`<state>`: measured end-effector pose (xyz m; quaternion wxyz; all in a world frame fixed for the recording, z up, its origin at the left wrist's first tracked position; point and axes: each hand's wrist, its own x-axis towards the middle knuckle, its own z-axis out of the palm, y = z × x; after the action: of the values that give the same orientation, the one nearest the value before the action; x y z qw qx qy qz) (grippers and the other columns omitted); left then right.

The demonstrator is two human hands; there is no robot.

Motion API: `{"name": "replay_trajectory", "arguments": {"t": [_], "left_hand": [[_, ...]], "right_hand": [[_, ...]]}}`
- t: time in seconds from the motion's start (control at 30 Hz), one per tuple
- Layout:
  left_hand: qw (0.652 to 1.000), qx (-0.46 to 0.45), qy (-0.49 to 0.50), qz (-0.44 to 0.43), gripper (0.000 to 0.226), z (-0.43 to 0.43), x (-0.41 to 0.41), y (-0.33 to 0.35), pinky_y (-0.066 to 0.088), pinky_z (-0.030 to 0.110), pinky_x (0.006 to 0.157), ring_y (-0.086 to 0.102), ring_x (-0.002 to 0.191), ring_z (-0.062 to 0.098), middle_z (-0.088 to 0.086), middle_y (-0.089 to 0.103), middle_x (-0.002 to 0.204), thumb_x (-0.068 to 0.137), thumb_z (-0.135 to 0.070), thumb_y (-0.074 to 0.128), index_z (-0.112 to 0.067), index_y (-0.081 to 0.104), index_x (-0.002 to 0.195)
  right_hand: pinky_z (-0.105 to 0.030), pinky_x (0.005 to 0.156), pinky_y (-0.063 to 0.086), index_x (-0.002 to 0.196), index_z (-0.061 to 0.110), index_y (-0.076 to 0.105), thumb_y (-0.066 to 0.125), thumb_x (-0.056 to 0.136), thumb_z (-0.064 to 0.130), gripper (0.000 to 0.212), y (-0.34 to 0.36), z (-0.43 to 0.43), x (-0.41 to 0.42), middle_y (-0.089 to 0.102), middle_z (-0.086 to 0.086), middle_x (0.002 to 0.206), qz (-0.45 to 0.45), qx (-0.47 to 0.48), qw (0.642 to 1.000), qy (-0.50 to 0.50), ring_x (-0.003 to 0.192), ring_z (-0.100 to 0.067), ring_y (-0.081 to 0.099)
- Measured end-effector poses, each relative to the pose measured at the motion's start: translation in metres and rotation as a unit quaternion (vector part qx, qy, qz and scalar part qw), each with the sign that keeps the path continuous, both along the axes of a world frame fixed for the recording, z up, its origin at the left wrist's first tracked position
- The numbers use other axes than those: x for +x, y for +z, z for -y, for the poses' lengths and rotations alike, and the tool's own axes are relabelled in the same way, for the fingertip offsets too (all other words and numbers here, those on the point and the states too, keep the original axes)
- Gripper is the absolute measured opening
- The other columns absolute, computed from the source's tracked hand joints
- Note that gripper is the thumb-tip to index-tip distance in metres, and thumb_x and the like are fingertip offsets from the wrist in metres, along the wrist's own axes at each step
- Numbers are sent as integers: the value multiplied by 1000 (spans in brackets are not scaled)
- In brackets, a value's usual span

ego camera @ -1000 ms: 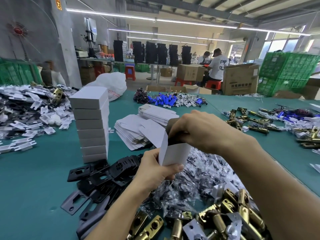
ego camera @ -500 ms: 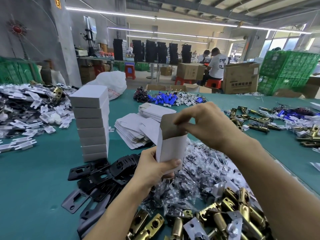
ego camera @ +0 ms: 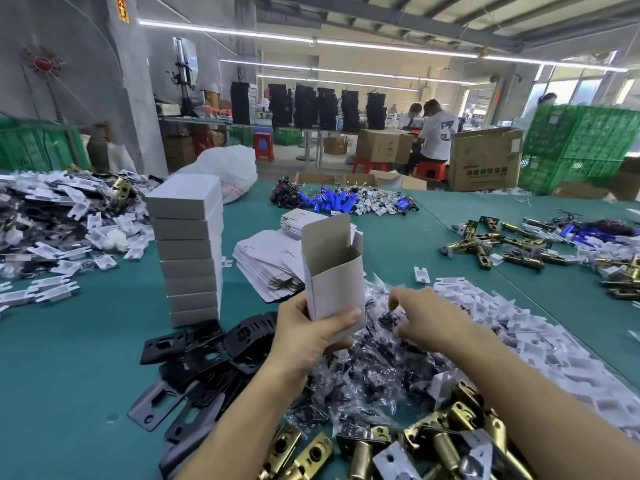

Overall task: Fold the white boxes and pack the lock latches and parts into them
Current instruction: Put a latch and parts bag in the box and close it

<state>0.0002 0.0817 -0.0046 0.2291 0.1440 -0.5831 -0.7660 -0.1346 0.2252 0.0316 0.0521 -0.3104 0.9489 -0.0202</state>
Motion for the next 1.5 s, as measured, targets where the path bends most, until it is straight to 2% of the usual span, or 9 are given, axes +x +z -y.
{"name": "replay_trajectory", "arguments": {"t": [0.2,0.4,0.6,0.77,1.0,1.17,1.27,1.37,1.5], "left_hand": [[999,-15,9,31,33,2,0,-1,62,37,63,74,72,24,5,77,87,68,-4,88,-12,73,96],[997,-37,-13,64,30,2,0,-3,59,34,59,72,67,24,9,76,88,70,0,87,-13,74,94],[995,-64,-67,40,24,-1,2,-1,58,31,58,73,70,23,10,76,88,69,-1,87,-19,79,82],[995,-58,-71,37,29,-1,4,1,55,30,57,72,69,23,13,75,89,58,-13,89,-15,79,85],[995,-71,-71,30,25,-2,4,1,58,34,60,70,69,23,10,75,86,60,-16,89,-21,79,81],[993,-79,-78,43,22,-2,5,1,58,32,58,72,69,21,5,75,81,59,-18,89,-24,78,77],[992,-85,-85,44,20,-2,4,0,59,32,58,72,66,19,6,76,79,62,-16,88,-24,78,78],[994,-60,-83,37,25,-1,5,2,57,32,57,73,68,21,8,77,84,59,-18,90,-23,79,81],[996,-6,-87,33,46,2,3,3,58,34,56,74,72,27,12,77,93,44,-24,97,-20,80,87]], "right_hand": [[-38,71,55,103,30,60,54,91,4,29,26,-14,-1,68,-6,96,-42,-163,985,-25,79,-22,66],[-19,79,57,103,21,61,69,86,-1,28,79,-5,39,74,-2,93,77,-524,834,156,86,-8,72],[-28,70,58,91,13,73,71,85,-1,15,76,13,55,72,-1,80,-26,-431,876,215,72,-8,68],[-35,77,59,84,14,72,72,83,-4,18,66,20,58,74,-1,80,33,-412,872,262,77,-10,71],[-8,65,40,94,26,77,57,87,9,27,76,20,62,69,21,83,-30,-250,929,271,73,14,56],[-37,81,39,83,22,69,35,83,42,39,79,18,70,58,4,92,-64,-107,961,247,91,-16,47],[-38,82,28,82,28,67,39,86,55,39,78,18,71,43,8,86,-66,-65,971,220,95,-15,36],[-35,86,24,102,36,70,56,88,46,21,71,12,62,46,12,99,-100,-131,962,218,104,-12,37],[-26,96,39,116,32,65,76,82,31,36,56,-6,49,54,11,117,-68,-401,900,153,110,-3,49]]}}
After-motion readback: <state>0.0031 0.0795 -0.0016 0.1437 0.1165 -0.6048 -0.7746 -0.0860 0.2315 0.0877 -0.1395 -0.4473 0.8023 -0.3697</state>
